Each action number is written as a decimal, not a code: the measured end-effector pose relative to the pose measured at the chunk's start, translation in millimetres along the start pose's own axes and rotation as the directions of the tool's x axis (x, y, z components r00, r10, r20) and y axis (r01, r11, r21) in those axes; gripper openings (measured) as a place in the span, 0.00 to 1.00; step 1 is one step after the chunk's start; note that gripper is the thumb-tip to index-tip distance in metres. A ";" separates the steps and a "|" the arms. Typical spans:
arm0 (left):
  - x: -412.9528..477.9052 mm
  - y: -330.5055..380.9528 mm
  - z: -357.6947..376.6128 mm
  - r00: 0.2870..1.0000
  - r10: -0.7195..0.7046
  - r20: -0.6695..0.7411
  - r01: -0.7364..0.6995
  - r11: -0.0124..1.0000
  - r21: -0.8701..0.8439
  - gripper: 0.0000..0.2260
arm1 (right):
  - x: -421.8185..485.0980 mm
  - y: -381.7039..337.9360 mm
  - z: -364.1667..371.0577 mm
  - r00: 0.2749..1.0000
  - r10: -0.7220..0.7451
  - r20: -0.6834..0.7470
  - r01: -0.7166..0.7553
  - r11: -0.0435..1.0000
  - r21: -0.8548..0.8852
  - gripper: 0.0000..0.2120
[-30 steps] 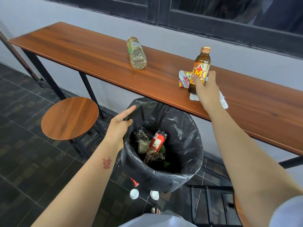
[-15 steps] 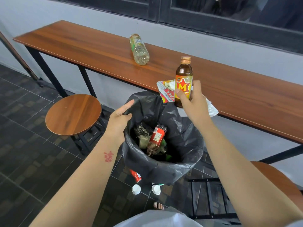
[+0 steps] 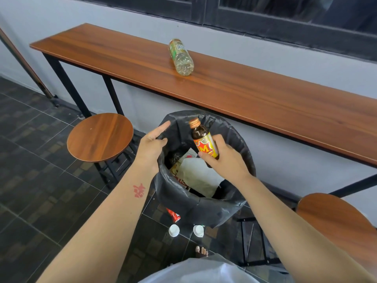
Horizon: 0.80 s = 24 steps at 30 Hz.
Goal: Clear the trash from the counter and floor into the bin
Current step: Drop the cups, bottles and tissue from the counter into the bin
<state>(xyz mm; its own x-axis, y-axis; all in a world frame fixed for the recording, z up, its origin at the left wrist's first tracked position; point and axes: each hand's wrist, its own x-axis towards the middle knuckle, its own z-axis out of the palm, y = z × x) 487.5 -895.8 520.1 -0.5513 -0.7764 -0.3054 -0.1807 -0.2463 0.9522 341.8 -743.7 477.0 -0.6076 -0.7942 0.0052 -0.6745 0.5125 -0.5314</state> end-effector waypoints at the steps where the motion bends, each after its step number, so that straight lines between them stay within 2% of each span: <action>1: -0.7 -0.2 -1.1 1.000 0.002 -0.001 -0.002 1.000 -0.001 0.21 | 0.3 2.3 3.5 1.000 -0.003 0.026 0.004 0.999 -0.054 0.24; 8: -1.0 -1.8 -5.5 1.000 0.006 -0.002 -0.006 1.000 -0.005 0.22 | 6.5 11.3 25.2 0.978 0.050 0.203 0.014 0.953 -0.303 0.21; 12: -0.9 -0.8 -4.9 1.000 0.003 -0.006 -0.003 1.000 0.019 0.22 | 9.2 11.8 40.9 0.971 0.057 0.234 0.052 0.899 -0.436 0.22; 14: -0.7 -2.2 -5.4 1.000 0.008 -0.003 -0.008 0.999 0.035 0.22 | 11.1 14.5 45.6 0.971 0.058 0.232 0.054 0.892 -0.449 0.24; 19: 4.1 -10.3 -10.0 1.000 0.003 -0.028 -0.002 1.000 0.025 0.22 | 14.4 24.1 50.5 0.945 0.000 0.328 0.142 0.901 -0.410 0.41; 24: 6.5 -13.3 -12.0 0.999 0.014 -0.033 -0.013 1.000 0.016 0.22 | 9.2 24.3 50.4 0.950 -0.030 0.309 0.151 0.914 -0.376 0.43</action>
<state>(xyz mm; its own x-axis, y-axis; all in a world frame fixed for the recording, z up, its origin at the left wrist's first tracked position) 496.1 -904.5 505.5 -0.5265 -0.7984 -0.2922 -0.1861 -0.2271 0.9559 341.0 -755.0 421.4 -0.4275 -0.8712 -0.2412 -0.8662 0.4711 -0.1667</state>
